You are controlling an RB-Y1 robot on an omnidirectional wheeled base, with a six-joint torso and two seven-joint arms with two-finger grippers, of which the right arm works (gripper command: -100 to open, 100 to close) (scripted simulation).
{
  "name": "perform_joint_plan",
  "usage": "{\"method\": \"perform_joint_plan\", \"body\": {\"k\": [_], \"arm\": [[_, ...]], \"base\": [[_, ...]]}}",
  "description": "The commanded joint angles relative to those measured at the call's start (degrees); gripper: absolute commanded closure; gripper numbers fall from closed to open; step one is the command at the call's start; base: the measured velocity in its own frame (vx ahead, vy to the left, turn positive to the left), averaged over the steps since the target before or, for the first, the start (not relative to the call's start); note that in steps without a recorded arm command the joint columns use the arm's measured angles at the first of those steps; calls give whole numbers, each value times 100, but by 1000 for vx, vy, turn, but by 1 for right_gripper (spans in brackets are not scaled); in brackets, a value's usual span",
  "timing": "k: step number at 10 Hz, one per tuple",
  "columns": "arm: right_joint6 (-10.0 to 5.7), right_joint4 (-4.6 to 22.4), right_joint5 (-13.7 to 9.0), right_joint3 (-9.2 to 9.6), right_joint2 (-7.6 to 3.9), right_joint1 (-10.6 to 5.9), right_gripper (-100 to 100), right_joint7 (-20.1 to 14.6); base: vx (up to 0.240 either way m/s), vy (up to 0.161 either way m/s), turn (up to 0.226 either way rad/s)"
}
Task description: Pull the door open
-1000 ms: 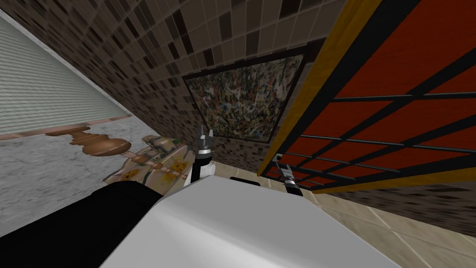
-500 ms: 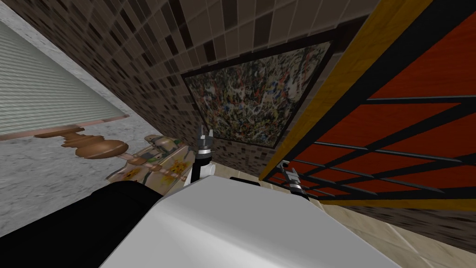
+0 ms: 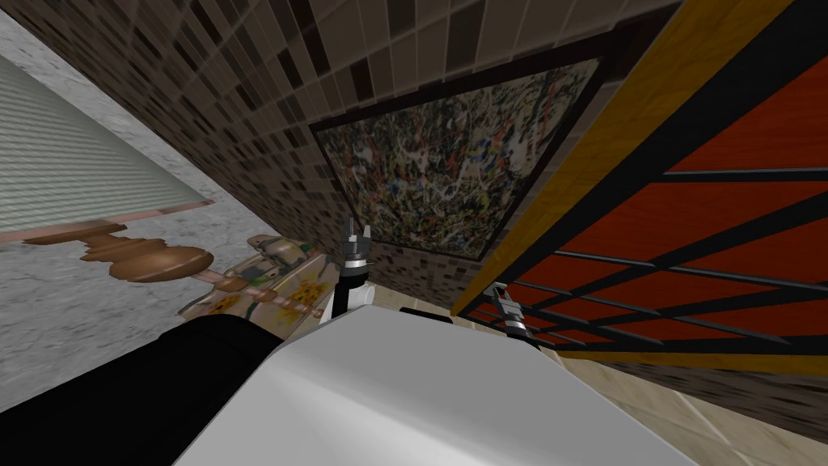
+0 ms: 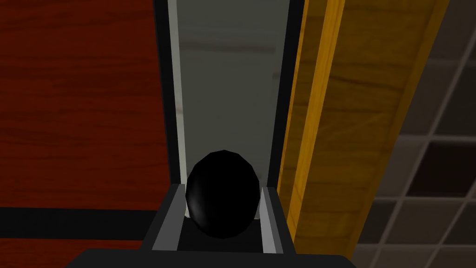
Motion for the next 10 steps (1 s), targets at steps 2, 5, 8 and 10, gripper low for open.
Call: {"method": "perform_joint_plan", "body": {"k": [2,5,8,10], "arm": [[7,4,0,-1,-3,1,100,-1],[11,9,-78,48,-4,-2,100,-281],[27,16,-182,105,-13,-7,100,-628],[39,22,-262,149,-20,-12,100,-893]], "base": [[-1,-3,3],[-61,-6,45],[-92,-14,40],[-80,-12,50]]}}
